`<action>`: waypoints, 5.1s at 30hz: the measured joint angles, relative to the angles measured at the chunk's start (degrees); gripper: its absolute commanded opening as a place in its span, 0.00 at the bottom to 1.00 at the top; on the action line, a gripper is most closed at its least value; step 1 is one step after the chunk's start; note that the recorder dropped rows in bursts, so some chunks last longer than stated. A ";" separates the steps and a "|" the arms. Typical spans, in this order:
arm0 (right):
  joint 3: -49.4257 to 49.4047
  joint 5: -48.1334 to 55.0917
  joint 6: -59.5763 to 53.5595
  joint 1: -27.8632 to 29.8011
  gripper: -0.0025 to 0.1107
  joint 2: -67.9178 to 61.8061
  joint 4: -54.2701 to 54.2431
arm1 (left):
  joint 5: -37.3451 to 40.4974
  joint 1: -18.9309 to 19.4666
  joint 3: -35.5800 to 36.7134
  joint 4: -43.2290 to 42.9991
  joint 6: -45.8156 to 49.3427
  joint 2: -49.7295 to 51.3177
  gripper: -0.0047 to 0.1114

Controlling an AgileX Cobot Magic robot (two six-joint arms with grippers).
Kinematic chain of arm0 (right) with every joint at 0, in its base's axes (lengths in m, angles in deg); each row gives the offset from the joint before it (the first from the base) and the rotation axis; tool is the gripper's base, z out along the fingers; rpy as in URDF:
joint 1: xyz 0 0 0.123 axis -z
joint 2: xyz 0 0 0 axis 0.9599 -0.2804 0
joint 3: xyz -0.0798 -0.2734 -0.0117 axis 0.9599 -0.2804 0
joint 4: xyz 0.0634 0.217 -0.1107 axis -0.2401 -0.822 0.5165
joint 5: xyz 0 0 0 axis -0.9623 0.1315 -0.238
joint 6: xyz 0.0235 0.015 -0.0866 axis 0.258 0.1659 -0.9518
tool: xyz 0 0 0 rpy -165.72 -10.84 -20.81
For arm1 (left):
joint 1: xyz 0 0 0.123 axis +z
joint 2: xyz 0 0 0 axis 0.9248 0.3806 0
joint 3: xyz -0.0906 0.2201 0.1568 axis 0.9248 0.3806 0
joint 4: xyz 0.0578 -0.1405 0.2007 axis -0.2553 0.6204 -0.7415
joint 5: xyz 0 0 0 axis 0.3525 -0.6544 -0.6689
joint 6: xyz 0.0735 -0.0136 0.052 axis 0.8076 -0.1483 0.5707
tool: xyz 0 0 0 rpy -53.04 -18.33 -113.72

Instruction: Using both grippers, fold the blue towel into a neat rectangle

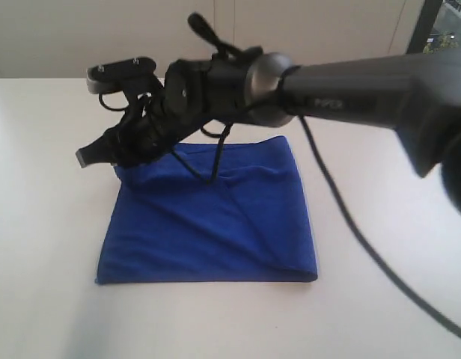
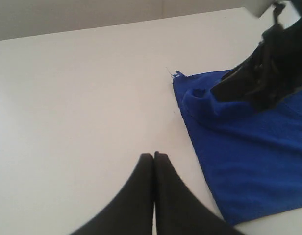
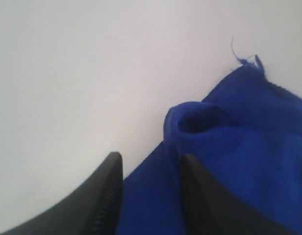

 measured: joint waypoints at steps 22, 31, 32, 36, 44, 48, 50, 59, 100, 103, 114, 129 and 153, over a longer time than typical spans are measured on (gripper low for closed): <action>-1.95 5.47 -8.74 22.01 0.02 -3.66 12.78 | 0.00 0.00 0.00 0.00 0.00 0.00 0.04; -0.08 3.12 -11.98 25.71 0.02 -8.92 11.33 | 0.00 0.00 0.00 0.00 0.00 0.00 0.04; 0.17 3.07 -13.15 25.71 0.02 -9.38 10.43 | 0.00 0.00 0.00 0.00 0.00 0.00 0.04; 0.50 2.69 -15.30 25.71 0.02 -10.95 9.42 | 0.00 0.00 0.00 0.00 0.00 0.00 0.04; 0.79 4.46 -7.85 28.54 0.02 -11.07 14.18 | 0.00 0.00 0.00 0.00 0.00 0.00 0.04; 1.20 9.85 0.02 30.44 0.02 -10.73 21.45 | 0.00 0.00 0.00 0.00 0.00 0.00 0.04; 1.34 13.02 4.13 30.92 0.02 -10.45 25.15 | 0.00 0.00 0.00 0.00 0.00 0.00 0.04; -2.42 30.80 13.74 31.06 0.02 -7.61 33.48 | 0.00 0.00 0.00 0.00 0.00 0.00 0.04; -10.28 10.63 10.55 3.27 0.02 -1.40 22.20 | 0.00 0.00 0.00 0.00 0.00 0.00 0.04; -8.49 10.74 10.55 3.05 0.02 -2.25 21.67 | 0.00 0.00 0.00 0.00 0.00 0.00 0.04; -7.34 9.16 10.55 3.05 0.02 -4.76 20.20 | 0.00 0.00 0.00 0.00 0.00 0.00 0.04; -2.42 3.11 14.12 3.99 0.02 -8.82 19.32 | 0.00 0.00 0.00 0.00 0.00 0.00 0.04; 3.96 -9.75 21.44 8.33 0.02 -15.41 19.22 | 0.00 0.00 0.00 0.00 0.00 0.00 0.04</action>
